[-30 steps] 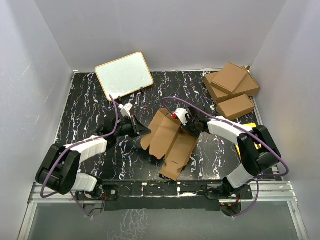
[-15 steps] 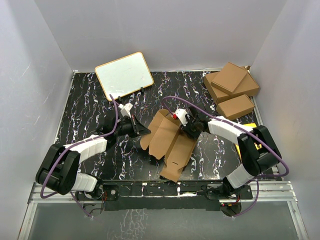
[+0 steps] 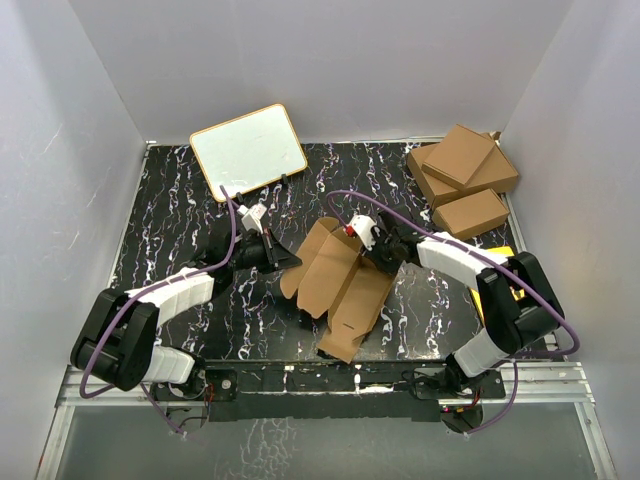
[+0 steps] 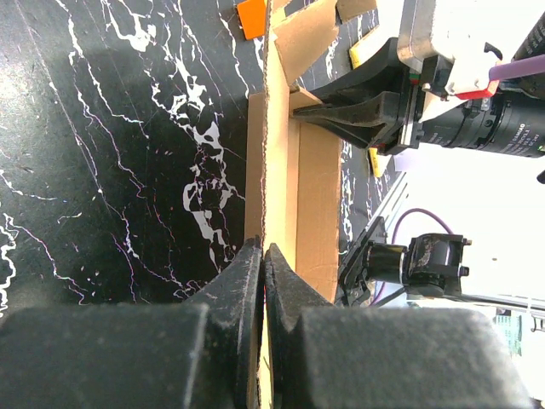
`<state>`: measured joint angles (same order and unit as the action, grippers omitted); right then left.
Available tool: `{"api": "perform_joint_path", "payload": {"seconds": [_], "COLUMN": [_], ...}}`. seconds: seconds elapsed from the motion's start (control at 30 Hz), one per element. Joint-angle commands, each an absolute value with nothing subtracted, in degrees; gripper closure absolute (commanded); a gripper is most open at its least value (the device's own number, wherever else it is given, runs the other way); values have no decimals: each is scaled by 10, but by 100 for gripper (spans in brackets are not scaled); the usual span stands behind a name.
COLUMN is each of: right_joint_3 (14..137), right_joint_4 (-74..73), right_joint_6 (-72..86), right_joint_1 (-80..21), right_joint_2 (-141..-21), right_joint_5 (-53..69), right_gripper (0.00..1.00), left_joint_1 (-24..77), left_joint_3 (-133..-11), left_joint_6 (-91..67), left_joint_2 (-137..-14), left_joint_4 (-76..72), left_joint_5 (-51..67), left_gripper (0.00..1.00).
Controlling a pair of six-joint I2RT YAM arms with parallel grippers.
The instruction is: Fold the paper box
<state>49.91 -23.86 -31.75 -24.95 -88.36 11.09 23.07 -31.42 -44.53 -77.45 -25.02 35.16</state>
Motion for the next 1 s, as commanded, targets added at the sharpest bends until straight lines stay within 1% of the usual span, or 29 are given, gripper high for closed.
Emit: {"api": "perform_joint_path", "payload": {"seconds": [0.0,0.07,0.2,0.23,0.33,0.4,0.43,0.63,0.87,0.93,0.97], "right_joint_3": [510,511,515,518,527,531,534,565,627,638,640], "right_joint_4": [-208,-206,-201,-205,-216,-219,-225,-260,-292,-287,-283], "right_joint_6": [-319,-316,-310,-309,-309,-310,-311,-327,-336,-339,-343], "right_joint_1": [-246,-246,-246,-246,-241,-233,-227,-173,-109,-101,-98], "right_joint_2": [-895,-896,-889,-888,-874,-858,-849,-808,-792,-789,-788], "right_joint_5": [113,109,117,125,150,168,183,304,487,531,556], "right_gripper": [88,91,91,88,63,52,49,37,35,31,26], "left_joint_1": [230,230,230,229,228,226,223,215,211,211,210], "left_joint_3": [-334,-336,-349,-355,-382,-405,-421,-515,-611,-630,-637], "left_joint_6": [-437,-436,-414,-405,-366,-330,-311,-160,-33,-5,12], "left_joint_2": [-755,-755,-756,-756,-761,-768,-773,-811,-855,-861,-861], "left_joint_4": [-252,-256,-239,-230,-183,-153,-126,38,157,174,176], "left_joint_5": [366,370,371,371,366,371,381,398,405,402,403], "left_gripper": [100,100,100,100,100,100,100,100,100,100,100]}}
